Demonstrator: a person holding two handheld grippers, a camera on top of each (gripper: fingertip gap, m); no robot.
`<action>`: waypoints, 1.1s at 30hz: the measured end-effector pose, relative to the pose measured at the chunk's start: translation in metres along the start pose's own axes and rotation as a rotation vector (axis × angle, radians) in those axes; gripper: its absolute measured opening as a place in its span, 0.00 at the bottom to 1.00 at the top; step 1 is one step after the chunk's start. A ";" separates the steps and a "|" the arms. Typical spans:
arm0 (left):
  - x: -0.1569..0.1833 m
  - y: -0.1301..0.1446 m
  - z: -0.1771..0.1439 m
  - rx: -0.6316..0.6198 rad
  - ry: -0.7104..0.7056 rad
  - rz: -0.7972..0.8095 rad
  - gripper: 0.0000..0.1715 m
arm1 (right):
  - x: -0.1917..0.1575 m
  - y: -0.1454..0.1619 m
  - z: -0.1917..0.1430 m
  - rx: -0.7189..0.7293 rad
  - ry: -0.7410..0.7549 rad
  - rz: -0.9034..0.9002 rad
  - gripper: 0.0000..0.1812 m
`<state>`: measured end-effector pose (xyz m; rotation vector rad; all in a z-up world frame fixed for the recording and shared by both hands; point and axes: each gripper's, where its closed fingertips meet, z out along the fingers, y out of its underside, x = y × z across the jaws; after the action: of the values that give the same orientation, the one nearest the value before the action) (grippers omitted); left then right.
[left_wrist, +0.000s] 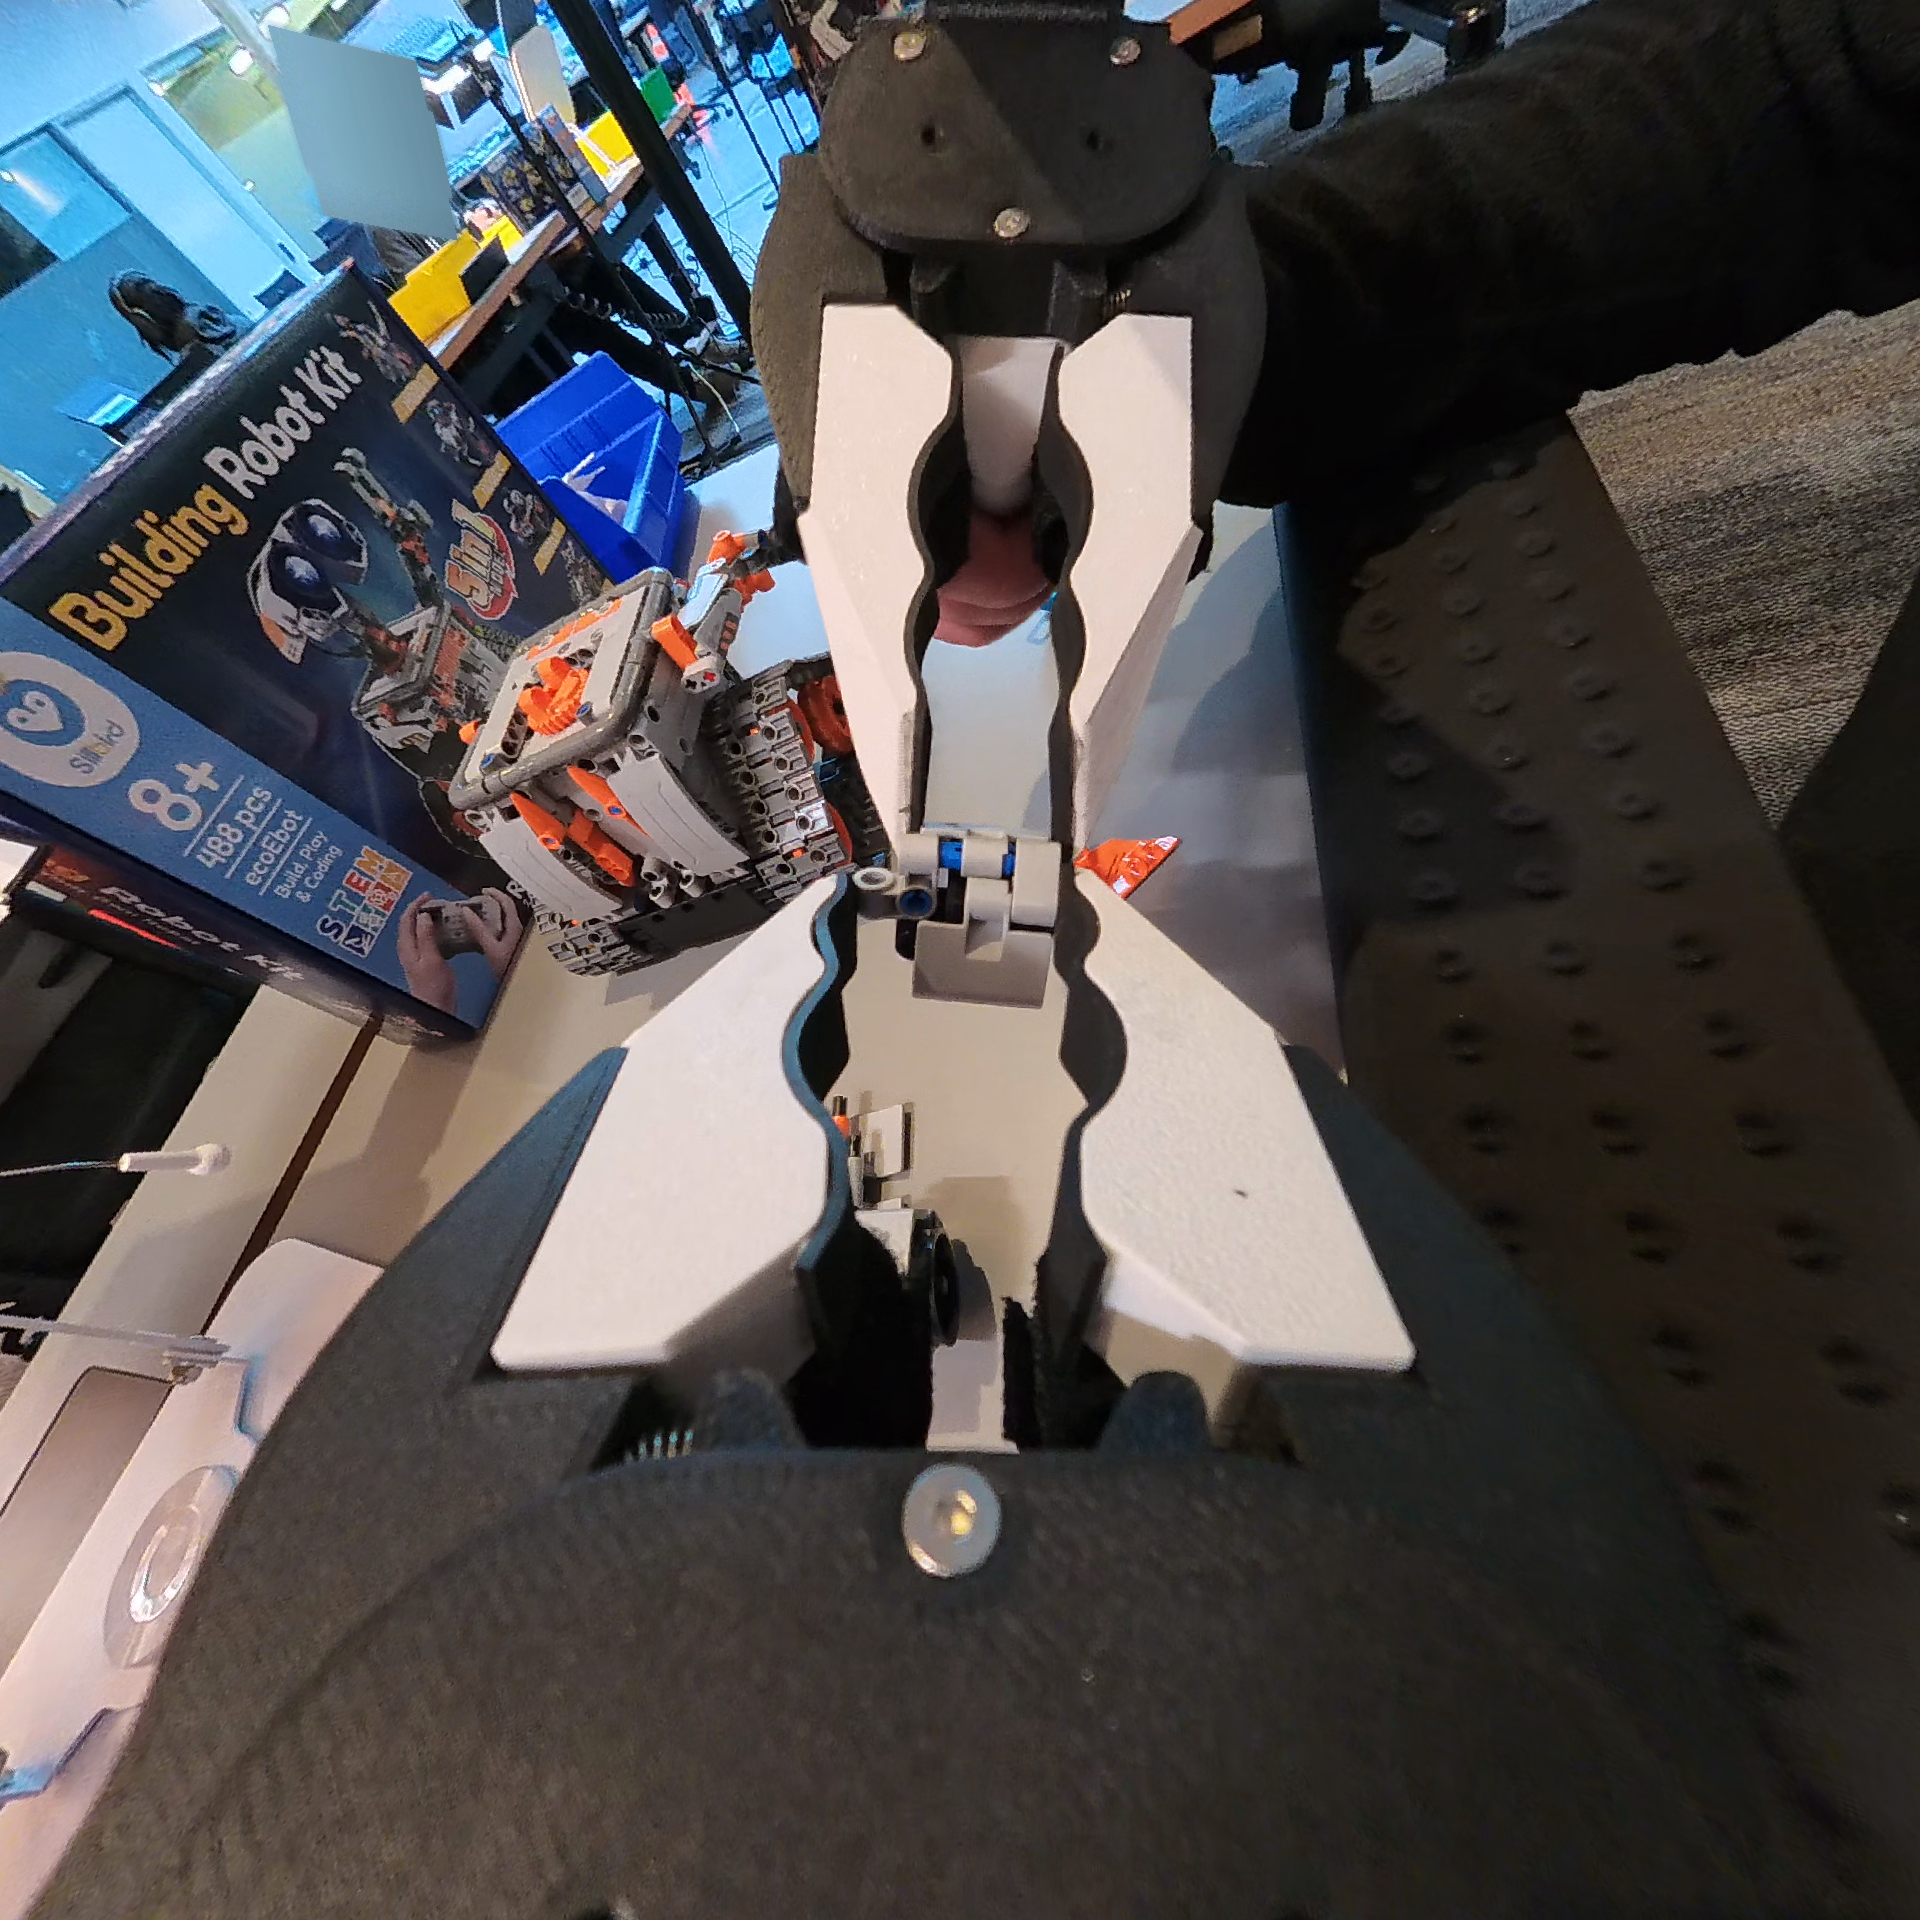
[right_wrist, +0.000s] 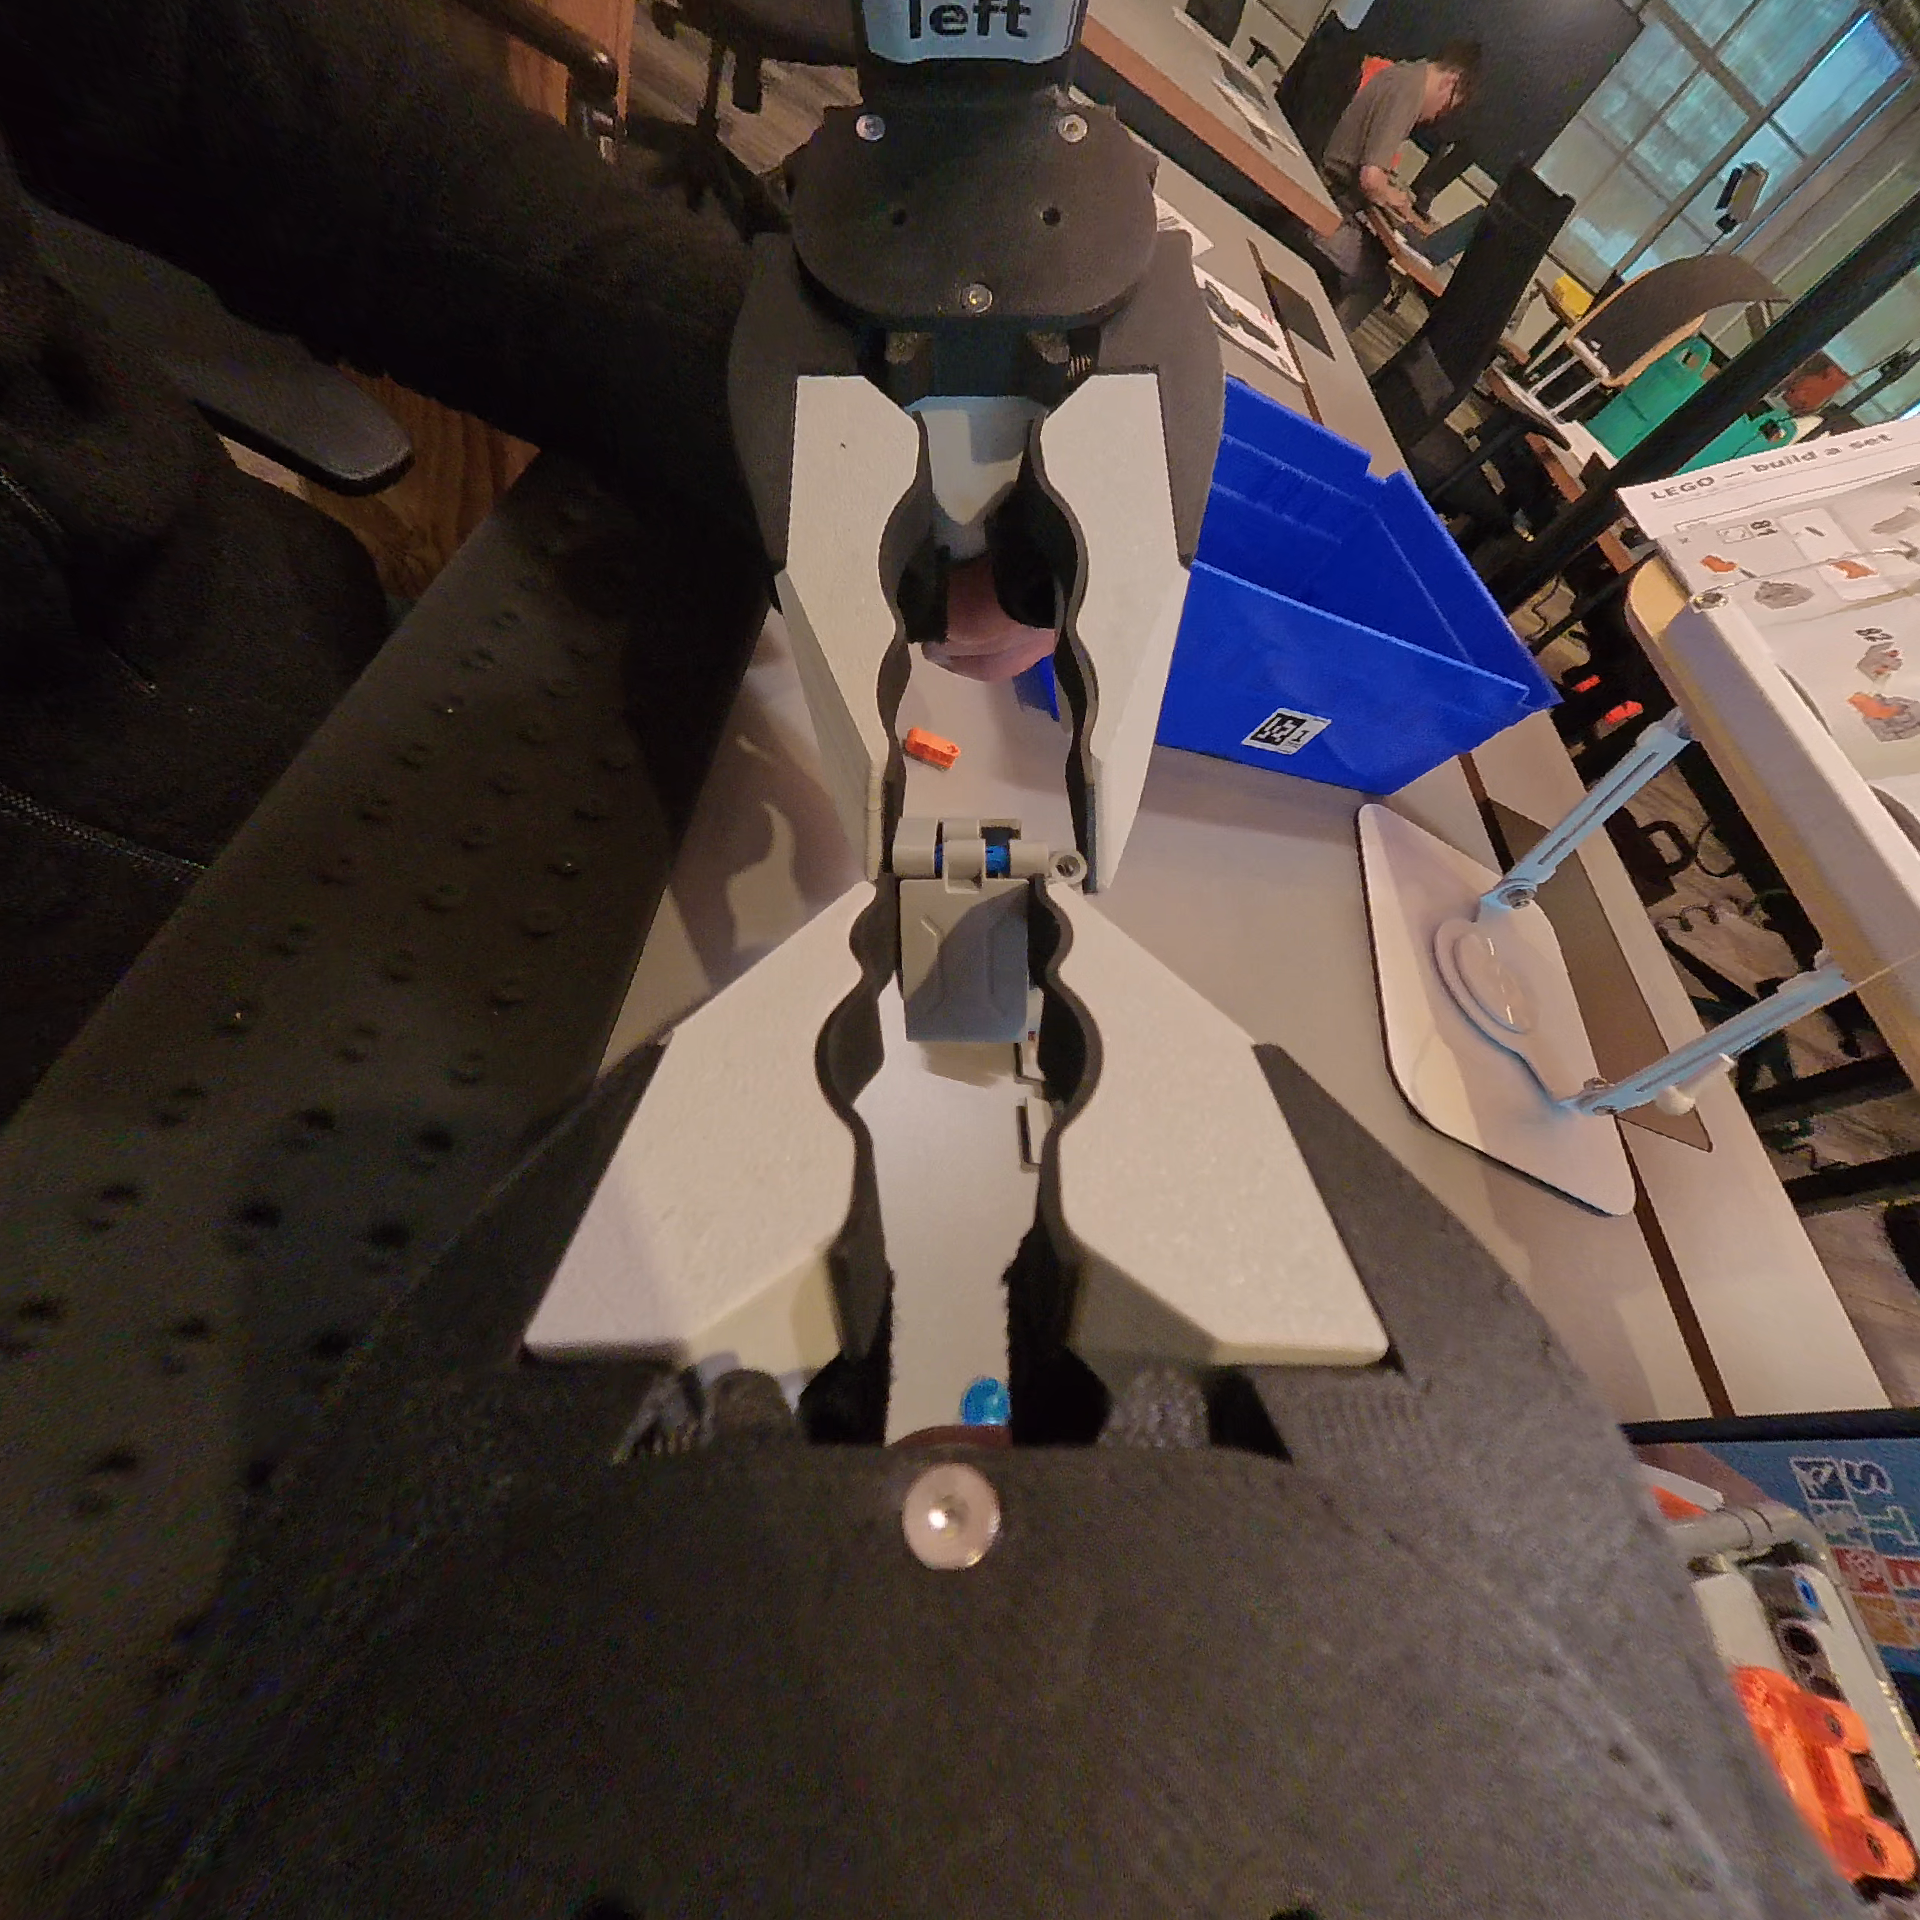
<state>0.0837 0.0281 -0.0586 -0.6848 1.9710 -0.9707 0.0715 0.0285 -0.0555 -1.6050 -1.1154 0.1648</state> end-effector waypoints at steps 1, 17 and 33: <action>0.000 0.000 0.000 -0.001 0.000 0.001 0.21 | 0.001 0.000 0.000 0.001 0.001 0.003 0.12; -0.008 0.004 0.002 -0.041 -0.039 0.012 0.21 | 0.009 0.004 0.001 -0.047 0.055 0.023 0.13; -0.005 0.011 0.007 -0.083 -0.011 0.042 0.21 | 0.005 0.010 0.004 -0.093 0.084 -0.108 0.14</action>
<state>0.0912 0.0348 -0.0684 -0.6902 2.0167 -0.8623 0.0773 0.0352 -0.0628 -1.6140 -1.1553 -0.0256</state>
